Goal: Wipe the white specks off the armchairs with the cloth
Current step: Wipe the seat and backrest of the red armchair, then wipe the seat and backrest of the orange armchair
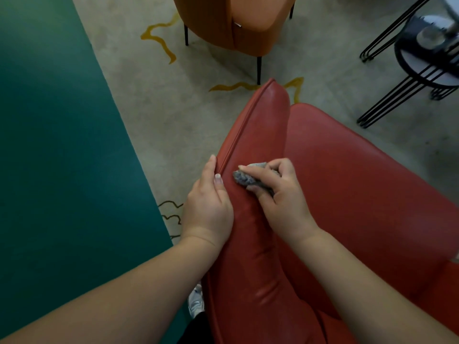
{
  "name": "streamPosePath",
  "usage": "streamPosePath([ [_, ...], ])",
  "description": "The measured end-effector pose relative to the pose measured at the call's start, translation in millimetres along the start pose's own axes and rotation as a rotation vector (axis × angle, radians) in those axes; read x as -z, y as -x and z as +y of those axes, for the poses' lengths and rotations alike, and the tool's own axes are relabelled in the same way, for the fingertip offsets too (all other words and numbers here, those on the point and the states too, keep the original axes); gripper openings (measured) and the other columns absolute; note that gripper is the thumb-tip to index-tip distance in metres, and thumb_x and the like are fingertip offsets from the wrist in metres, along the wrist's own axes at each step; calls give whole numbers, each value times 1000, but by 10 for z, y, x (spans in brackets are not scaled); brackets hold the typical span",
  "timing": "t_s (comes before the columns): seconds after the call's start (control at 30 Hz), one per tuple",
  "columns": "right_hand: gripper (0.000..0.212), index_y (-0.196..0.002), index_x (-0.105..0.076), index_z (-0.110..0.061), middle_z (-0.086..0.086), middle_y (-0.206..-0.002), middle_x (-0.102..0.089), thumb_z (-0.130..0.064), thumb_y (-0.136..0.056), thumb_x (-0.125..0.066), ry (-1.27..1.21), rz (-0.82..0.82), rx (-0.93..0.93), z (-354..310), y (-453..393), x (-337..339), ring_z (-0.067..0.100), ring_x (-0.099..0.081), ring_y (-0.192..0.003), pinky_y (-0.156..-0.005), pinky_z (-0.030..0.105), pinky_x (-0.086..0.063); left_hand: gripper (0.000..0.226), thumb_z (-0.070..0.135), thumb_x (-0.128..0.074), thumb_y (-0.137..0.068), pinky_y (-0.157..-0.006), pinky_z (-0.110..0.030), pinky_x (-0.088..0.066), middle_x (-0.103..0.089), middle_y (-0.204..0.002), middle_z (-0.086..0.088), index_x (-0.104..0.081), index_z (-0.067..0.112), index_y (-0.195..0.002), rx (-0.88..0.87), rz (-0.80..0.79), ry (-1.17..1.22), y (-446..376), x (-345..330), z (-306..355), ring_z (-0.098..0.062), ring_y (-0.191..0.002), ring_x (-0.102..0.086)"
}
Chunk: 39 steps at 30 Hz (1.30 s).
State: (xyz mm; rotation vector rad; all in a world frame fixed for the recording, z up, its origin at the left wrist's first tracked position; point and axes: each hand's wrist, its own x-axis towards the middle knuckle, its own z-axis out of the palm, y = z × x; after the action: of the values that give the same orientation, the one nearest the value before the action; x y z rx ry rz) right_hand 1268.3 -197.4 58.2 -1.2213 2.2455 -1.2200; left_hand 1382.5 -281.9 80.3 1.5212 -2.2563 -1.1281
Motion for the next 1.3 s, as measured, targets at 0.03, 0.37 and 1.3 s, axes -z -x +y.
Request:
streamPosePath([
  [0.03, 38, -118, -67, -30, -3, -100, -42, -15, -84, -65, -11, -8, -35, -20, 21, 12, 13, -50, -98, -98, 18, -39, 45, 25, -33, -102, -98, -29, -36, -51, -141, -8, -34, 25, -147, 4, -2, 8, 3, 9, 6, -28, -125, -49],
  [0.37, 36, -122, -63, -29, 2, -105, -41, -13, -90, -63, -39, 68, -399, -171, 86, 171, 7, -45, -94, -85, -5, -26, 49, 33, -29, -104, -106, -31, -32, -41, -150, -3, -19, 32, -152, 48, -221, 22, -24, 195, 47, -25, -133, -42],
  [1.3, 36, -127, -61, -20, 8, -108, -39, -18, -91, -63, 99, 271, -488, -1585, -1177, -661, 14, -47, -98, -90, 9, -28, 54, 43, -26, -101, -117, -45, -17, -26, -157, -1, -20, 24, -152, -589, -382, -883, -1778, 2445, -562, -24, -144, -22],
])
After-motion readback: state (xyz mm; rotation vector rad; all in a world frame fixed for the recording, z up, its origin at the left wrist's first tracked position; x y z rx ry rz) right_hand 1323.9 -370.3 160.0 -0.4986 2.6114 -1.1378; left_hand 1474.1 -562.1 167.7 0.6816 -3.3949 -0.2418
